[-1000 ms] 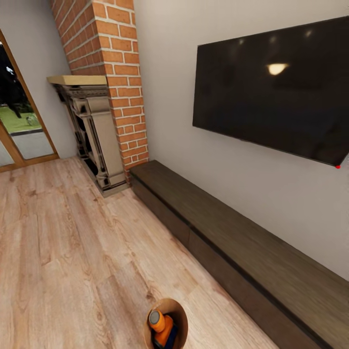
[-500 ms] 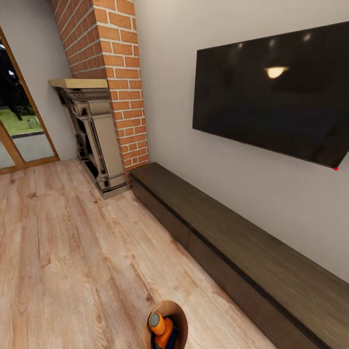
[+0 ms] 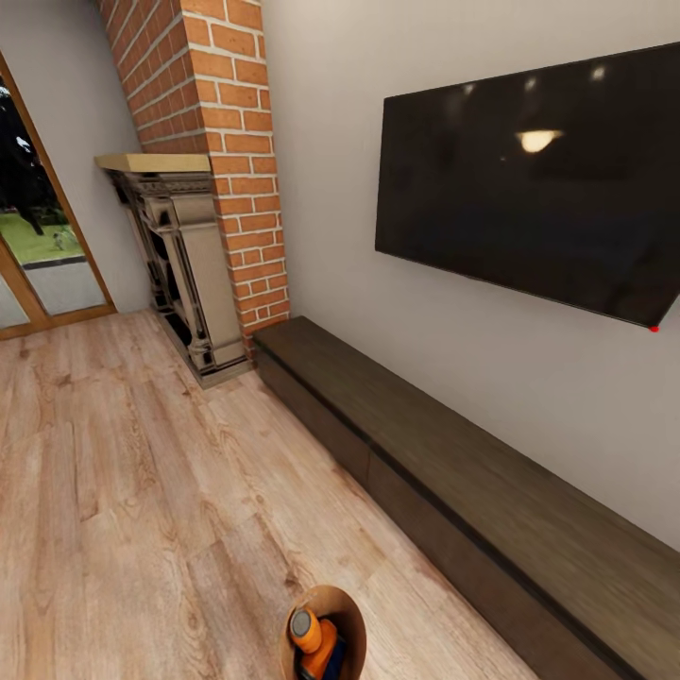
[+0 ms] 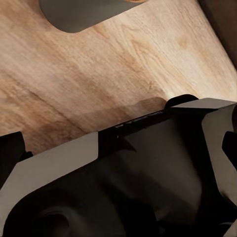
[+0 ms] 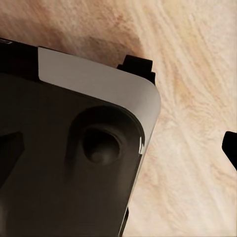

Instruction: Put the three can of soda from the living room inside the tash can in the kitchen.

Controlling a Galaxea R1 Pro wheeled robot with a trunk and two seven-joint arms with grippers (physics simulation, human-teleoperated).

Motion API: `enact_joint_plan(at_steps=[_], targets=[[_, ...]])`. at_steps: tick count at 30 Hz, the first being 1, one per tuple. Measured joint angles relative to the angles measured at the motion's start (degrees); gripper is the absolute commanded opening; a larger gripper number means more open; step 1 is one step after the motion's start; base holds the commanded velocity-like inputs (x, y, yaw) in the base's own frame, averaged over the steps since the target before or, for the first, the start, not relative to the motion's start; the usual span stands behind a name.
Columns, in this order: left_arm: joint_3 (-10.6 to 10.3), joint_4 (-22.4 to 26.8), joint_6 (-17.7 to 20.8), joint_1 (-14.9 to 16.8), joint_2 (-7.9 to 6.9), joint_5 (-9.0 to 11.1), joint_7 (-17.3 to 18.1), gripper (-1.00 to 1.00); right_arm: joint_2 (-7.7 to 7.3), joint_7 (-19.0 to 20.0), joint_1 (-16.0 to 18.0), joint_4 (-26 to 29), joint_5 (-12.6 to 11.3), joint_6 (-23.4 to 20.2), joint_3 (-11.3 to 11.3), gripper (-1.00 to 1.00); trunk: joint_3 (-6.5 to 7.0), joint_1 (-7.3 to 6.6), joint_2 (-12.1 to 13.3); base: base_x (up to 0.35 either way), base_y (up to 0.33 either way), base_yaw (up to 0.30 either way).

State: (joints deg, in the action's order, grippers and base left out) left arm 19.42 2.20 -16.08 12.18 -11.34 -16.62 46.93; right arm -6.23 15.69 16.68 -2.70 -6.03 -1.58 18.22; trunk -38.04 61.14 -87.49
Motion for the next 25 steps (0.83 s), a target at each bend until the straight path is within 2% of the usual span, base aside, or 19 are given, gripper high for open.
enact_joint_plan(at_steps=[9,25], targets=[[0.0,0.0,0.0,0.0,0.0,0.0,-0.3,1.0,1.05,-0.2,-0.3,0.1,-0.1,0.1,0.1,1.0,0.0,0.0,0.0,0.0,0.0,0.0],[0.0,0.0,0.0,0.0,0.0,0.0,-0.3,1.0,1.3,-0.2,-0.3,0.1,0.0,0.1,0.1,1.0,0.0,0.0,0.0,0.0,0.0,0.0]])
